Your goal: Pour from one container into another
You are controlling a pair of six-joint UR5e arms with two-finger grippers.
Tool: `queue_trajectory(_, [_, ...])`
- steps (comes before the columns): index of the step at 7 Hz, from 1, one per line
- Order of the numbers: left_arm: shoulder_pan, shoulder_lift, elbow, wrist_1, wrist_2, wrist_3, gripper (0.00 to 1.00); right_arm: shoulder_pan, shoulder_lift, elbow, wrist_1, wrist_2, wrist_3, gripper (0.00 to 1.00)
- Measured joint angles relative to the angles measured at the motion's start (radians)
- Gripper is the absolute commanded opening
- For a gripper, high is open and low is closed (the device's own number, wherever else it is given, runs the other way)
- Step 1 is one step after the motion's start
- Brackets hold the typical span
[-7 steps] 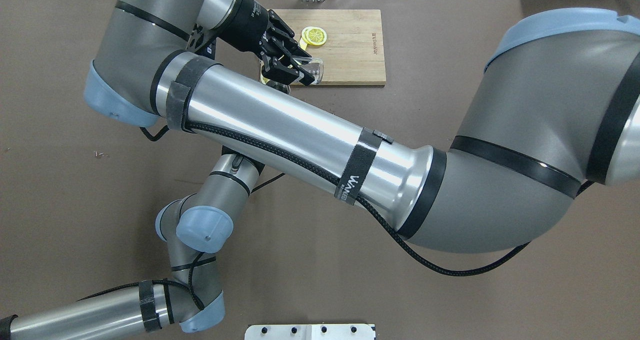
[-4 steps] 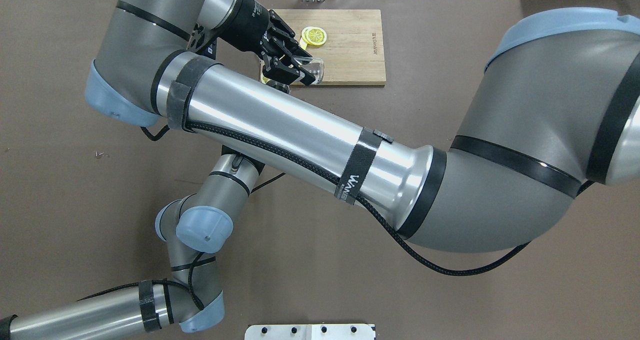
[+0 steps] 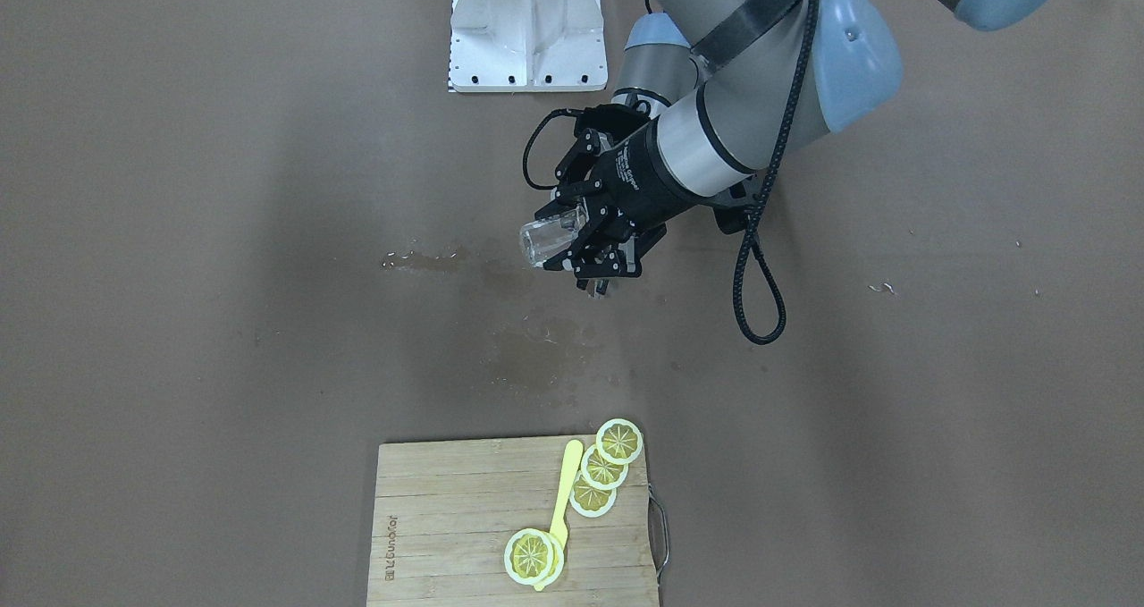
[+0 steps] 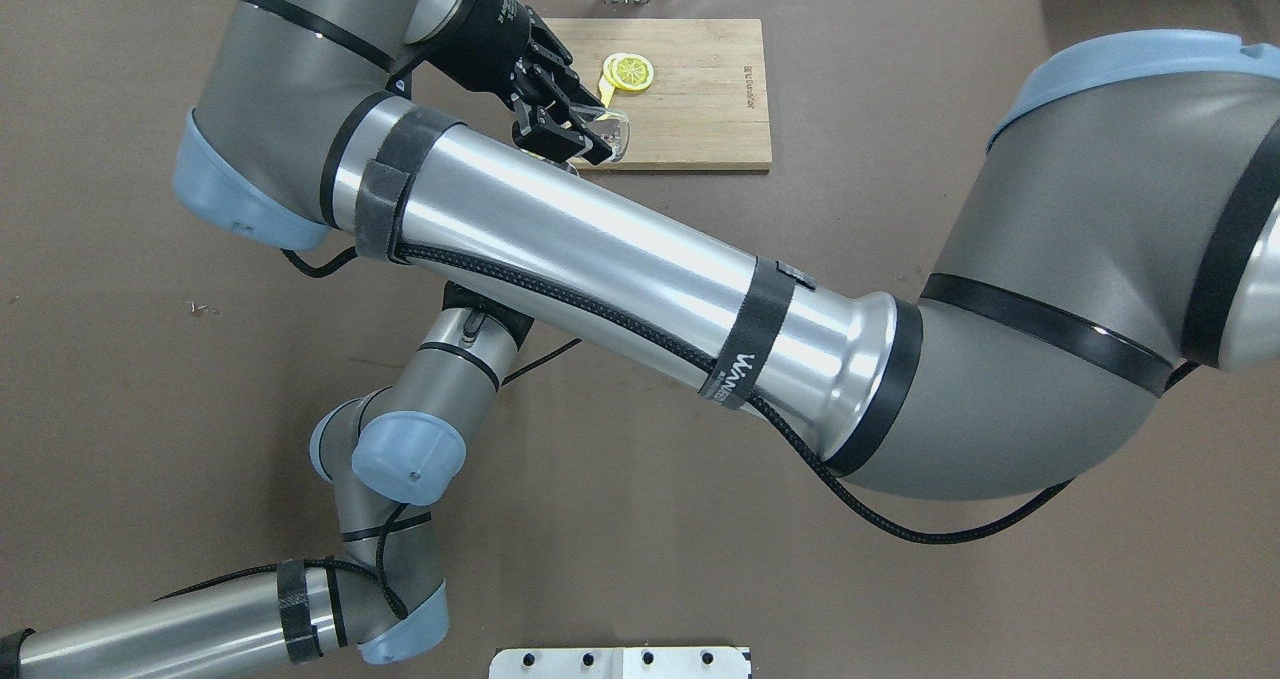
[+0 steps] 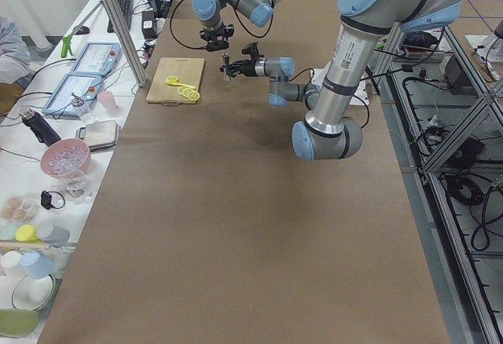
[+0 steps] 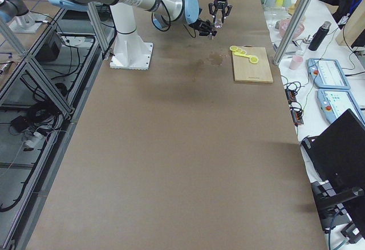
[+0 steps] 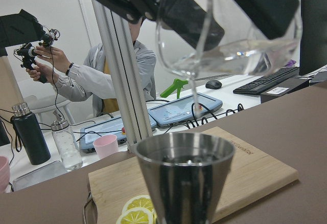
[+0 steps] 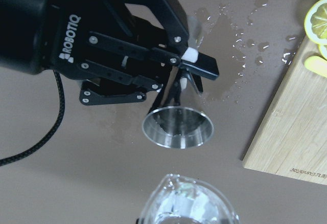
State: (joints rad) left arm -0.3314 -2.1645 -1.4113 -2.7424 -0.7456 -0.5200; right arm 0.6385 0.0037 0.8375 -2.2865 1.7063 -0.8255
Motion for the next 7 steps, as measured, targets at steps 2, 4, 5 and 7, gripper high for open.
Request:
queue_trajectory(2, [0.0,0.0,0.0,0.0,-0.001,0.0,0.0,0.034,-0.064,0.123,0.005,0.052,-0.008,0.0])
queue_trajectory(4, [0.0,0.0,0.0,0.0,-0.001,0.0,0.0,0.11,-0.146,0.255,0.012,0.131,-0.025,0.0])
queue_trajectory(5, [0.0,0.001,0.0,0.0,0.0,0.0,0.0,0.151,-0.203,0.337,0.02,0.17,-0.031,0.0])
queue_trajectory(7, [0.0,0.001,0.001,0.0,0.0,0.0,0.0,0.226,-0.344,0.527,0.025,0.243,-0.036,0.0])
